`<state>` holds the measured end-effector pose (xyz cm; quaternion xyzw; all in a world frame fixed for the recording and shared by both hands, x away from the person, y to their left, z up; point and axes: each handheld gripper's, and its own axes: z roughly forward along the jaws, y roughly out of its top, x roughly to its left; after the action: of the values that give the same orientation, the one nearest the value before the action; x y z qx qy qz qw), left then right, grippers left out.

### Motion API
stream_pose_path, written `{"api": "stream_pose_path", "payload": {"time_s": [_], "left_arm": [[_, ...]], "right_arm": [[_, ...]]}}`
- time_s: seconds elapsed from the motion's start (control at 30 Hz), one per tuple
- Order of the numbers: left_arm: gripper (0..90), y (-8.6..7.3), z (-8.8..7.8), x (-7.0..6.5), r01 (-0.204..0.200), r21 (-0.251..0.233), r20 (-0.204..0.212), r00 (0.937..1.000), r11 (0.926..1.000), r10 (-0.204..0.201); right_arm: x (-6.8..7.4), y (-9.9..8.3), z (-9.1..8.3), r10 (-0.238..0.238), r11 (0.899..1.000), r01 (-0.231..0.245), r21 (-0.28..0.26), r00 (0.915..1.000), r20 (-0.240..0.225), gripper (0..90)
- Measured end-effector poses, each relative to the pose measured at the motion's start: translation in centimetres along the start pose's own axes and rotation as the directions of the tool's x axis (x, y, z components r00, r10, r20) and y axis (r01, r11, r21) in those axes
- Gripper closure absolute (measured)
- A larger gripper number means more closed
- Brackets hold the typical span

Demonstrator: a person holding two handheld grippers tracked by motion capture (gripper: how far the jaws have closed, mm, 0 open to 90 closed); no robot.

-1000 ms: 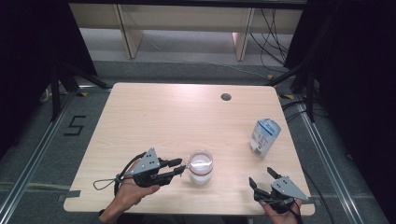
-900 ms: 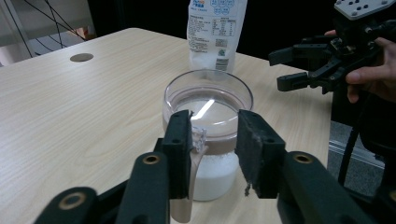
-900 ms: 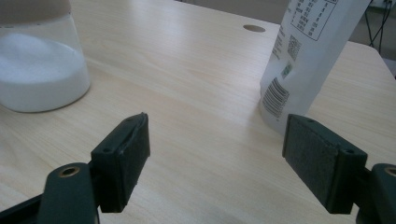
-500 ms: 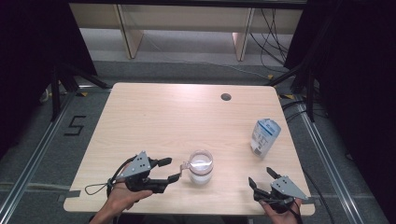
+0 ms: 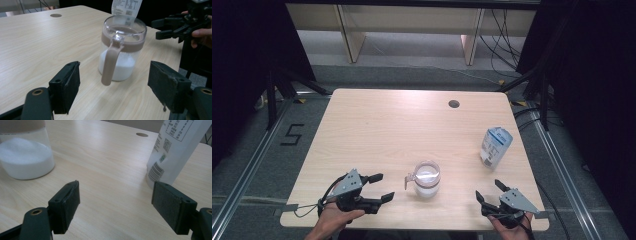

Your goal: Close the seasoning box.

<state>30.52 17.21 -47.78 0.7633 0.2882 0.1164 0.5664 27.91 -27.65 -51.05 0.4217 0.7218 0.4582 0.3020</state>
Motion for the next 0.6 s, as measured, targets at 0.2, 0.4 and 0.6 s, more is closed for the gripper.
{"api": "stream_pose_path", "payload": {"time_s": [0.2, 0.4, 0.6], "left_arm": [[24.4, -1.2, -0.5, 0.4, 0.02, 0.005, -0.028, 0.9994, 0.9998, -0.02], [24.2, -2.1, -1.0, 0.9, 0.016, 0.012, -0.041, 0.999, 0.9998, -0.016], [23.4, -3.0, -1.0, 0.9, 0.013, 0.047, -0.057, 0.9983, 0.9988, -0.01]], "right_arm": [[-0.1, 0.0, -0.1, -0.008, 1.0, 0.008, -0.003, 0.9999, 0.006, 23.6], [0.0, 0.0, -0.1, -0.015, 1.0, 0.015, -0.003, 0.9999, -0.002, 23.5], [0.1, 0.1, -0.1, 0.0, 1.0, 0.0, -0.001, 0.9999, -0.014, 22.5]]}}
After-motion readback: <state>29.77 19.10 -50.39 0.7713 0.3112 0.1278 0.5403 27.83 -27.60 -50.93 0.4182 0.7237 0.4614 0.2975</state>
